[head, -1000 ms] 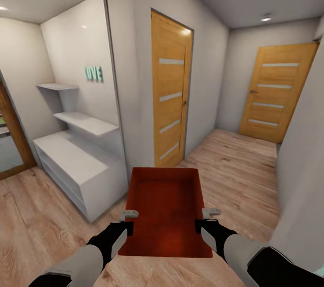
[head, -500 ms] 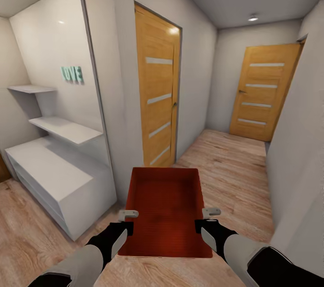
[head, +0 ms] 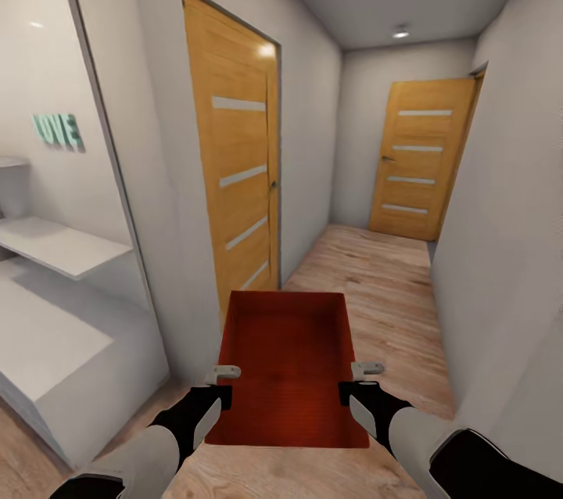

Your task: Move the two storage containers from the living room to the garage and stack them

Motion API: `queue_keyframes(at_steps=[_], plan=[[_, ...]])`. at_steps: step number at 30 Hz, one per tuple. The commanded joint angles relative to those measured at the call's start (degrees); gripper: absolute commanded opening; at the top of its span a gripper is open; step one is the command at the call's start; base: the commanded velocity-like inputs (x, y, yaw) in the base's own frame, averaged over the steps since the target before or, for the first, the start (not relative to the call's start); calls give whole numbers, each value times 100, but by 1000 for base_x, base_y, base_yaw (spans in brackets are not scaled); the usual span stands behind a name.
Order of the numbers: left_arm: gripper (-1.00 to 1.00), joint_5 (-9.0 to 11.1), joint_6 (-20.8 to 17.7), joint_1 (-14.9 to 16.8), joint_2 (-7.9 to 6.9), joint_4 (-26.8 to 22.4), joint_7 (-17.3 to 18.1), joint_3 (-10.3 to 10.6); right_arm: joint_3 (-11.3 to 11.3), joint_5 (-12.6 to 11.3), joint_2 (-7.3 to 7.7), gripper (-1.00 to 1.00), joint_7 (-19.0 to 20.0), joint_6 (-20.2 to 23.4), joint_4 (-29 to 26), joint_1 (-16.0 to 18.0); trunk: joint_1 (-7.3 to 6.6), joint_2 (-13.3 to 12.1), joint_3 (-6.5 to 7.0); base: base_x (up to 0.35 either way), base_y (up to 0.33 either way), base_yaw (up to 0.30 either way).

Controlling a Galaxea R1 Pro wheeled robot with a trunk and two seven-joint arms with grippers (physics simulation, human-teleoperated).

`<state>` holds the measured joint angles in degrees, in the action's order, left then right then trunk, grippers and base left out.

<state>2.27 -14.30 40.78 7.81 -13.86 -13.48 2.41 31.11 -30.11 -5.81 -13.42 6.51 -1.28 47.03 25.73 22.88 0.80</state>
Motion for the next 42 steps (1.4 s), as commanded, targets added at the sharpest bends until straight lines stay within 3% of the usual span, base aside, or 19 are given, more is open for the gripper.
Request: queue_keyframes(at_steps=[1, 19, 42], plan=[[-100, -49, -46, 1, 1, 6, -32, -117, 502, 58, 1, -100, -275, -299, -14, -1, 5, 4, -2, 322, 0, -241], [-100, -50, -46, 1, 1, 6, -32, -117, 502, 58, 1, -100, -275, -299, -14, 1, 5, 4, -2, 322, 0, -234], [-100, -49, -46, 1, 1, 6, -32, -117, 499, 51, 4, -100, -275, -299, -13, -1, 5, 4, -2, 322, 0, -8]])
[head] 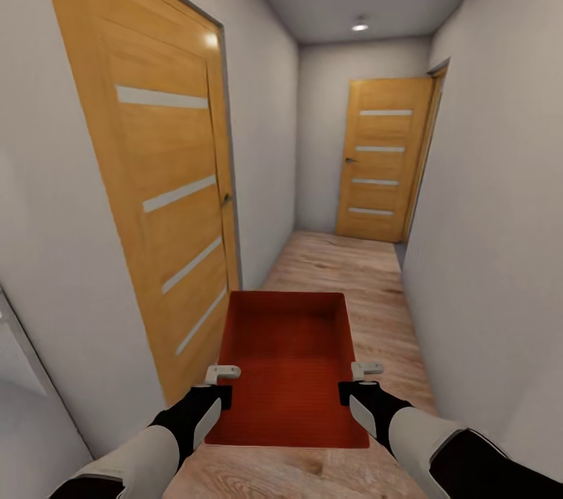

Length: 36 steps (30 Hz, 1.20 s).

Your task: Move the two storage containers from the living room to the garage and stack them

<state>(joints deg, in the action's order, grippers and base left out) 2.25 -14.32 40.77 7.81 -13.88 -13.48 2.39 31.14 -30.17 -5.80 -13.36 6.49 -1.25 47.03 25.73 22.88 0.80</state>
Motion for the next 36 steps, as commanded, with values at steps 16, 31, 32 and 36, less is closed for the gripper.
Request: queue_keyframes(at_steps=[16, 31, 32, 36], plan=[[-100, -45, -45, 1, 1, 8, -32, -116, 498, 60, 0, -100, -281, -298, -16, -1, 5, 4, -2, 322, 0, -233], [-100, -46, -45, 1, 1, 8, -32, -116, 498, 59, 0, -100, -281, -298, -15, 1, 5, 4, -2, 322, 0, -90], [-100, -47, -45, 1, 1, 8, -32, -116, 498, 59, 0, -100, -281, -298, -15, 0, 5, 4, -2, 322, 0, 0], [-100, -47, -45, 1, 1, 8, -32, -116, 498, 59, 0, -100, -281, -297, -15, 0, 5, 4, -2, 322, 0, 0]])
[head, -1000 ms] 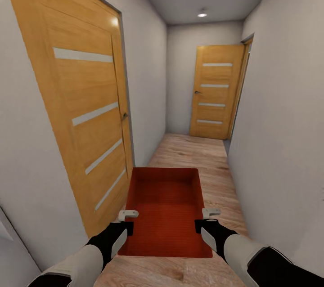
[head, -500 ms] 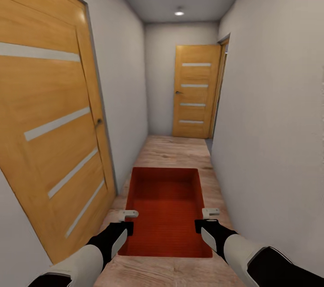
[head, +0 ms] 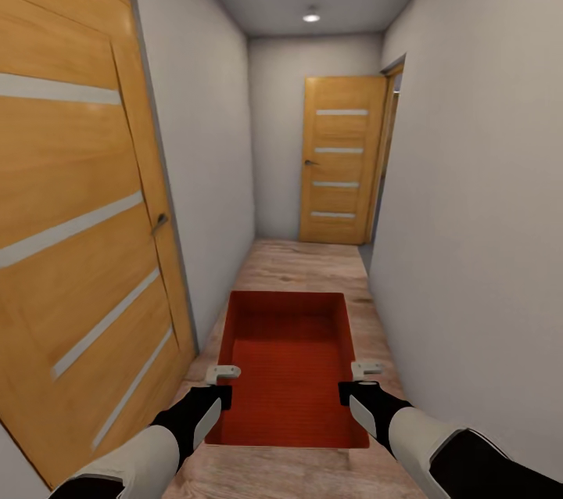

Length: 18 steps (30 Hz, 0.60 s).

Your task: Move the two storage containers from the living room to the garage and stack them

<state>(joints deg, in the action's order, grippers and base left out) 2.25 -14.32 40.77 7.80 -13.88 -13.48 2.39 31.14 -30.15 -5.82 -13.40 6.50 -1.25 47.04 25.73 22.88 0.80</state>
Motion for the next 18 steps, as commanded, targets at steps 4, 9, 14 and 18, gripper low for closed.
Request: queue_keyframes(at_steps=[4, 9, 14, 18], plan=[[-100, -44, -45, 1, 2, 8, -32, -116, 498, 57, 2, -100, -277, -298, -16, -1, 5, 4, -2, 322, 0, 0], [-100, -45, -45, 1, 2, 8, -32, -116, 498, 59, 2, -100, -277, -298, -16, 0, 5, 4, -2, 322, 0, 0], [-100, -42, -45, 1, 2, 8, -32, -116, 498, 60, 5, -100, -277, -296, -16, 1, 5, 4, -2, 322, 0, 0], [-100, -42, -45, 1, 2, 8, -32, -116, 498, 59, 7, -100, -277, -298, -16, -2, 5, 4, -2, 322, 0, 0]])
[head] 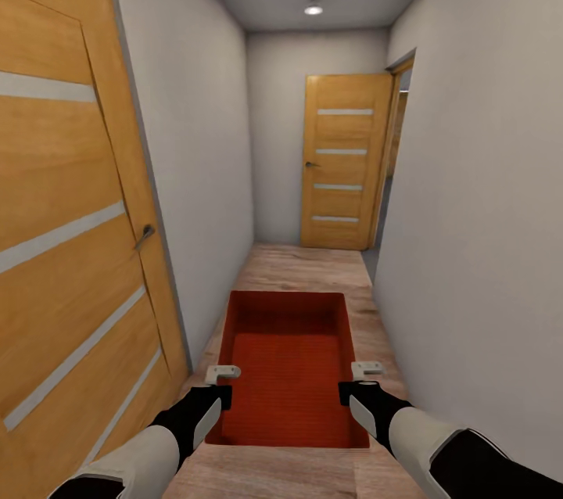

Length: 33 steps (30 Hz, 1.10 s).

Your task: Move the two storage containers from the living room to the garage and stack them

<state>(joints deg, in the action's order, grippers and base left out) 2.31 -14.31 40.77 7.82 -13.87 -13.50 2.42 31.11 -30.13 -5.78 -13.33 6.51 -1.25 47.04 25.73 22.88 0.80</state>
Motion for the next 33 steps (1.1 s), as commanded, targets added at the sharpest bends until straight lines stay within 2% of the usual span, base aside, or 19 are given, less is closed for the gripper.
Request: queue_keyframes(at_steps=[1, 33], plan=[[-100, -49, -45, 2, 0, 8, -30, -118, 501, 57, 1, -100, -284, -299, -17, -1, 5, 4, -2, 322, 0, 0], [-100, -46, -45, 2, 4, 15, -29, -120, 501, 55, 7, -100, -284, -299, -16, 2, 5, 4, -2, 322, 0, 0]])
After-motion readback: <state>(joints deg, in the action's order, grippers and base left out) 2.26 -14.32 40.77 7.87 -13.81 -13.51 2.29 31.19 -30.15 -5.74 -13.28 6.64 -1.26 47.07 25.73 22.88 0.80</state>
